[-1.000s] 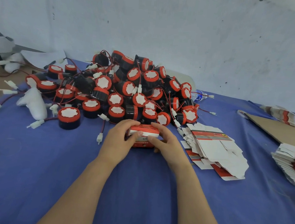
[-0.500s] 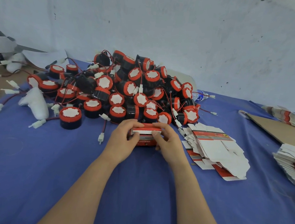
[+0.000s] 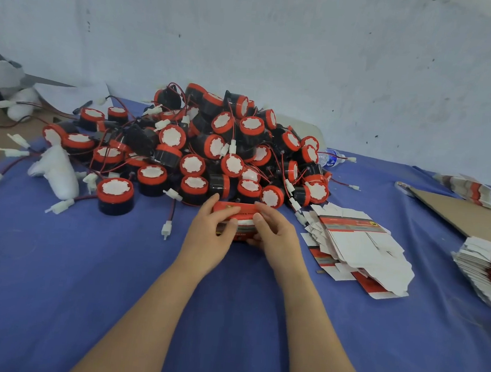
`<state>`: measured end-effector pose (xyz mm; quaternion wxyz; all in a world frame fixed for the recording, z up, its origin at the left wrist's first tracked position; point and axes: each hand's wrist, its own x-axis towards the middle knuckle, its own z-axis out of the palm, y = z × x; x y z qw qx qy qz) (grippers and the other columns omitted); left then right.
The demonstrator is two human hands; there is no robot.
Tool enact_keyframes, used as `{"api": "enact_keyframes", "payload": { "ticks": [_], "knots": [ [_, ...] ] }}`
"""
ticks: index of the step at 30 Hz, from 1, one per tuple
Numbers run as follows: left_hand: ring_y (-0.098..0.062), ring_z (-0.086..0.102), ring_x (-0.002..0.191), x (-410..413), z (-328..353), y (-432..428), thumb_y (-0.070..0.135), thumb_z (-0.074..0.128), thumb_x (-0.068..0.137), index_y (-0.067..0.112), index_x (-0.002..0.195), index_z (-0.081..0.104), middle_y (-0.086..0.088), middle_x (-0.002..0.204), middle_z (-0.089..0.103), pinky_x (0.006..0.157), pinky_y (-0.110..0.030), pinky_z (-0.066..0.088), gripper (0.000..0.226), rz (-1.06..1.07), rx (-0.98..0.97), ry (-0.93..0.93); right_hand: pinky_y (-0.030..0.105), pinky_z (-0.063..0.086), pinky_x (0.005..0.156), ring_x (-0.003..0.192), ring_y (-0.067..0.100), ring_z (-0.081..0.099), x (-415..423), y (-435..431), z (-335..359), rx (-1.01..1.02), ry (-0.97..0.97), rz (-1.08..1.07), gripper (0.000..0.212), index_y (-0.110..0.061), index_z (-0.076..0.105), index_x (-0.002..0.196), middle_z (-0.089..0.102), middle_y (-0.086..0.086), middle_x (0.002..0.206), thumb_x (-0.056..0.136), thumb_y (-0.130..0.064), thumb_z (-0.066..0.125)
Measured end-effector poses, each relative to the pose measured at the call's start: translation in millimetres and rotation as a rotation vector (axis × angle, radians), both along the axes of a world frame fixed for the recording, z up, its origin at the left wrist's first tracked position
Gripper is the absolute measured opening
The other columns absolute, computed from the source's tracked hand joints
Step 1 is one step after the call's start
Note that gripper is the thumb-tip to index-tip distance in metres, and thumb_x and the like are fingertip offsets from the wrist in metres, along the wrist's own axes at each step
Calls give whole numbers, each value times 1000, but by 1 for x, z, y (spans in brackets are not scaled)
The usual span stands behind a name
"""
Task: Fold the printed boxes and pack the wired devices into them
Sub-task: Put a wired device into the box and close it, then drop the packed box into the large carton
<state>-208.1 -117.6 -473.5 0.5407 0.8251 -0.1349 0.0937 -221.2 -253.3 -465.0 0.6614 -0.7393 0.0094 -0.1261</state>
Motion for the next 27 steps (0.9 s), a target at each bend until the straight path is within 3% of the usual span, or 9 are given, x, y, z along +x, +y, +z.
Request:
{"api": "enact_keyframes", "payload": {
  "ticks": [5, 7, 9, 12, 16, 18, 23, 27],
  "knots": [
    [-15, 30, 140, -1, 2, -2, 27, 47, 100, 17, 128, 61, 0, 156, 28, 107, -25, 35, 33, 35, 7, -5, 16, 51, 55, 72, 9, 62, 6, 8, -2, 177, 57, -169, 13, -29, 65, 93, 66, -3, 88, 98, -27, 53],
    [-12, 32, 137, 0, 3, -3, 25, 47, 100, 17, 125, 63, 3, 153, 32, 102, -20, 33, 30, 63, -49, 12, 17, 51, 55, 74, 11, 62, 9, 8, -3, 220, 75, -195, 9, -28, 61, 96, 64, -2, 89, 98, -26, 53],
    [-12, 33, 136, 0, 3, -4, 20, 50, 99, 20, 126, 60, 4, 151, 33, 103, -22, 34, 29, 88, -133, 48, 18, 53, 58, 80, 12, 64, 11, 8, -4, 147, 76, -197, 10, -23, 59, 99, 64, -2, 92, 100, -25, 49],
    [-17, 35, 136, 2, 4, -6, 19, 51, 97, 21, 142, 41, 0, 152, 29, 109, -37, 39, 47, 124, -294, 201, 20, 54, 63, 86, 11, 64, 13, 10, -5, 24, 56, -205, 15, -21, 61, 98, 66, -1, 95, 101, -24, 46],
    [-18, 45, 127, 3, 5, -7, 24, 45, 97, 22, 147, 33, 0, 142, 45, 107, -39, 41, 51, 94, -305, 315, 19, 55, 61, 78, 10, 66, 14, 10, -7, 100, 78, -279, 12, -15, 56, 91, 65, 3, 92, 97, -26, 54],
    [-18, 47, 126, 3, 5, -9, 26, 45, 98, 22, 146, 34, -1, 140, 47, 106, -38, 42, 49, 96, -306, 302, 22, 57, 63, 76, 10, 66, 14, 11, -7, 97, 83, -298, 17, -14, 53, 84, 65, 8, 93, 96, -26, 56],
    [-19, 46, 127, 3, 5, -14, 33, 45, 100, 17, 148, 28, -1, 141, 45, 100, -30, 41, 53, 148, -268, 262, 44, 56, 83, 92, 23, 65, 12, 16, -7, -33, 58, -298, 18, -15, 52, 86, 65, 8, 98, 96, -30, 55],
    [-17, 52, 114, 4, 5, -17, 21, 53, 97, 14, 137, 37, -1, 128, 52, 84, -23, 40, 44, 197, -274, 252, 34, 58, 75, 84, 16, 65, 14, 12, -9, 6, 154, -300, 13, -11, 50, 95, 63, 8, 98, 96, -23, 55]
  ]
}}
